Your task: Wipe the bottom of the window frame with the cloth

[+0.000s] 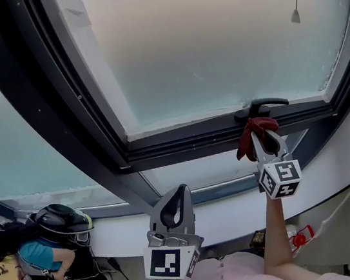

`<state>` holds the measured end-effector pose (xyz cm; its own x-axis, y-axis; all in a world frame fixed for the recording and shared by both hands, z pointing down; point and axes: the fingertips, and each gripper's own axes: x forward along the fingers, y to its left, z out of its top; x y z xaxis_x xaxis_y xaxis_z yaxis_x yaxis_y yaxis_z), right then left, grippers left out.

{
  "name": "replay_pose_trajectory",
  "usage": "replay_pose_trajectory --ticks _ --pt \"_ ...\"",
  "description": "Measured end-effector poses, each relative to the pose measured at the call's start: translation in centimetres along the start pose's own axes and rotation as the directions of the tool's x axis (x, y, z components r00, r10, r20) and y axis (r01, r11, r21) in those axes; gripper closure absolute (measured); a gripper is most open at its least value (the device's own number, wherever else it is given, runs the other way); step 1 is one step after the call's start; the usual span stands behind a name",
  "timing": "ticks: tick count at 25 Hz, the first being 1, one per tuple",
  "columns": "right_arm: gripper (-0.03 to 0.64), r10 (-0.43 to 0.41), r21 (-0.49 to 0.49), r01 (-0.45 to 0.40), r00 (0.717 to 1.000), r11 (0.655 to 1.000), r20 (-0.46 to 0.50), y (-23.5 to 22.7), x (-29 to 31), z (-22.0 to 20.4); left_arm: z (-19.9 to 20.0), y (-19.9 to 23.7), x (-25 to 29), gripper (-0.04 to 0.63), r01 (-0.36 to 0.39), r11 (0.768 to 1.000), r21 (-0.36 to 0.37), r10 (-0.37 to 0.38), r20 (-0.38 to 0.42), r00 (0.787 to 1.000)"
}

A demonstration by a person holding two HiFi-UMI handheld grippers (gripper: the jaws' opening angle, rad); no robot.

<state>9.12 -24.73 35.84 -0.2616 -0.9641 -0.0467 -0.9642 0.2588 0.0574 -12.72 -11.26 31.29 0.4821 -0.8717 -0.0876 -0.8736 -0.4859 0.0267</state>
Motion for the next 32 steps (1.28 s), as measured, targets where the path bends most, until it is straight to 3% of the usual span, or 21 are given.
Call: replay_pose_trajectory --ticks 10,17,22,27,30,32 --pt "0.534 -0.021 -0.063 0.02 1.0 0.998 -0.018 1.5 -0.6 0.5 0.1 1.5 -1.6 0.601 -0.01 1.0 -0.014 0.01 0.012 1.0" --pt "0.534 0.169 -0.057 -0.169 0.986 0.984 -0.006 11.7 0.3 0.7 0.2 3.3 -2.8 0.601 0.013 0.999 -0.033 -0.013 0.003 1.0" --pt "0.535 0.341 -0.07 -0.345 0.938 0.936 -0.063 22.5 2.2 -0.5 -0.2 6.1 -4.6 0.601 -0.002 0.999 -0.047 0.0 -0.028 1.0" --pt "0.535 0.51 -0.074 -0.516 0.856 0.853 -0.092 32.6 3.0 -1.3 0.5 9.7 -6.8 0.601 -0.053 0.998 -0.044 0.052 -0.029 0.998" --pt "0.535 0.567 -0.082 -0.582 0.81 0.809 -0.152 36.7 3.4 -2.9 0.8 11.5 -8.1 0.601 -0.078 0.996 -0.038 0.078 -0.024 0.997" --pt "0.535 0.579 -0.082 -0.598 0.796 0.797 -0.174 38.2 3.9 -3.6 1.0 12.6 -8.9 0.601 -0.096 0.995 -0.033 0.095 -0.022 0.995"
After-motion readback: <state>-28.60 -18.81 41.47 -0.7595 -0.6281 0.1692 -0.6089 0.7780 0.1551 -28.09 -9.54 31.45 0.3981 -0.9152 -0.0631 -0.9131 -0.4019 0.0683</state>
